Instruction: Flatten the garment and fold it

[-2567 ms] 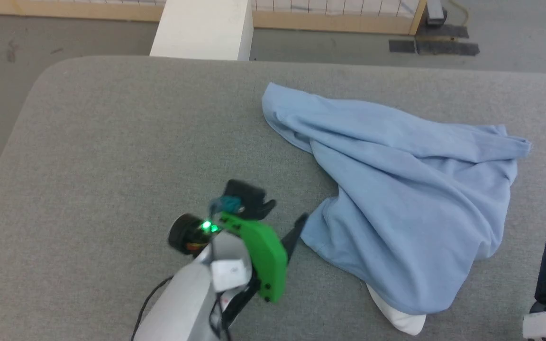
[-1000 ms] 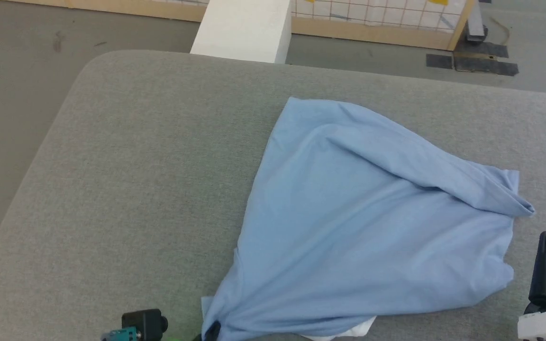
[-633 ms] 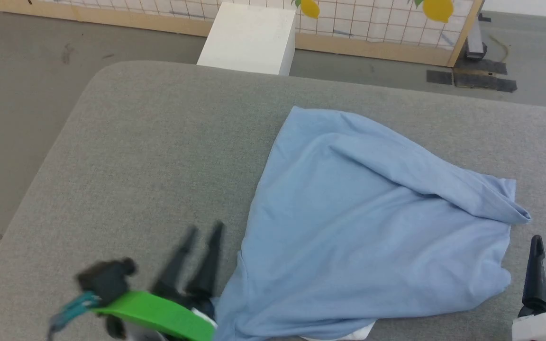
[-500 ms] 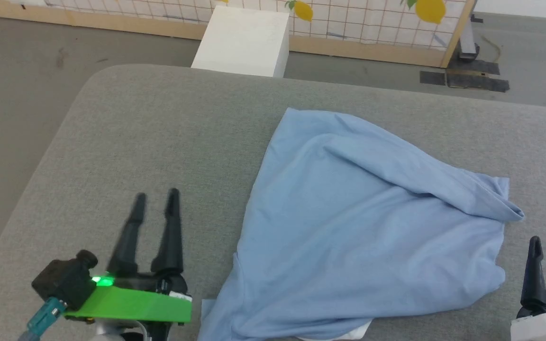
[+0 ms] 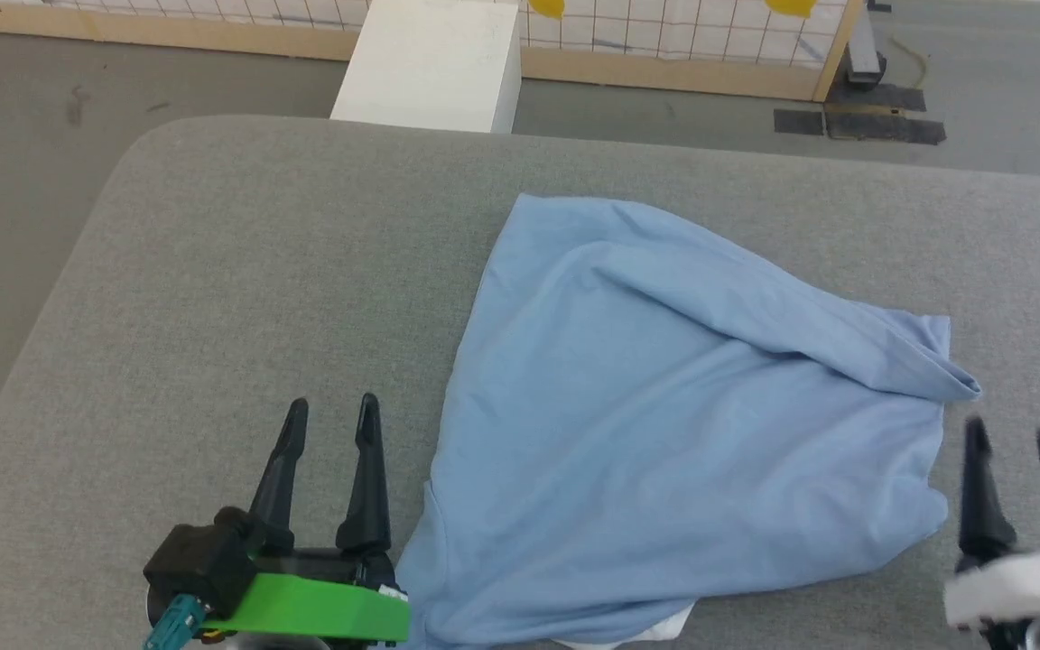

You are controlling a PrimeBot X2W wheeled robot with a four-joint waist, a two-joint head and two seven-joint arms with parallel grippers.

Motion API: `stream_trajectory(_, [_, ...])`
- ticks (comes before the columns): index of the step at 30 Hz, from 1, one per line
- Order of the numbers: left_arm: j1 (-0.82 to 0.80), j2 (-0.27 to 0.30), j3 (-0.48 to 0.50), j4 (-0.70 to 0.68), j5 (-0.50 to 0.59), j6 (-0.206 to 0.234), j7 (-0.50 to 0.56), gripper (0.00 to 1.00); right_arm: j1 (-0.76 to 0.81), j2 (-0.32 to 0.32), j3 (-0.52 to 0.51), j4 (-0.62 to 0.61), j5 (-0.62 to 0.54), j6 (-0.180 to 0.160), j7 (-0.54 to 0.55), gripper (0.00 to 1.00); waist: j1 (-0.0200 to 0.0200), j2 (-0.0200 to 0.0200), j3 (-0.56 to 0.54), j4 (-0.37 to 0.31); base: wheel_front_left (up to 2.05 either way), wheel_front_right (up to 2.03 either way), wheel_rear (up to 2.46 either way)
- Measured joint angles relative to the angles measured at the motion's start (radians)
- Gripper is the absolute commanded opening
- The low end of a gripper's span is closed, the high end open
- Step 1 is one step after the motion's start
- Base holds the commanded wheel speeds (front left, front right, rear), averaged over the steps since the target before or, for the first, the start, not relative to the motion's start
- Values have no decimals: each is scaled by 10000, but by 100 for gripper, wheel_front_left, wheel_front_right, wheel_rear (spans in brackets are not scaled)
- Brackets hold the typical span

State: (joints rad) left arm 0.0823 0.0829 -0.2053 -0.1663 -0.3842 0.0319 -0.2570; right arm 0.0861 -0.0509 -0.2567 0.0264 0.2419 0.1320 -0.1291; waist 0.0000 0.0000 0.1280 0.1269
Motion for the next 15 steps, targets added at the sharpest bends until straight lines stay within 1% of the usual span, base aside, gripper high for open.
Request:
stream_trajectory(1, [-2, -46, 31, 8, 40, -54, 0, 100, -131, 4, 127, -251, -157, 0, 320, 100, 0, 0, 46, 11, 0, 0, 0])
stream_trajectory(3, [-6, -130, 96, 50, 178, -167, 0, 100, -603, 4, 449, -894, -589, 0, 1283, 100, 0, 0, 176, 48, 0, 0, 0])
stream_trajectory(5, [-19, -194, 117, 77, 280, -257, 0, 100, -1136, -61, 838, -1446, -763, 0, 2255, 100, 0, 0, 311, 86, 0, 0, 0])
stream_trajectory(6, [-81, -245, 98, 192, 280, -362, 0, 100, -1925, -660, 1549, -1797, -673, 0, 4232, 100, 0, 0, 547, 169, 0, 0, 0])
stream_trajectory(8, [-194, -267, 31, 268, 276, -412, 0, 100, -2406, -1218, 2042, -1810, -366, 0, 5808, 100, 0, 0, 711, 256, 0, 0, 0])
stream_trajectory(9, [-255, -274, -4, 309, 274, -422, 0, 100, -2633, -1561, 2360, -1814, -236, 0, 6521, 100, 0, 0, 788, 313, 0, 0, 0])
stream_trajectory(12, [-384, -286, -119, 341, 142, -439, -2, 100, -3280, -2330, 3239, -1822, 217, 0, 8243, 100, 1, 0, 967, 505, 0, 0, 0])
stream_trajectory(15, [-493, -290, -265, 410, -84, -410, -2, 100, -3777, -2941, 4190, -1785, 679, 0, 9647, 100, 1, 0, 1130, 716, 0, 0, 0])
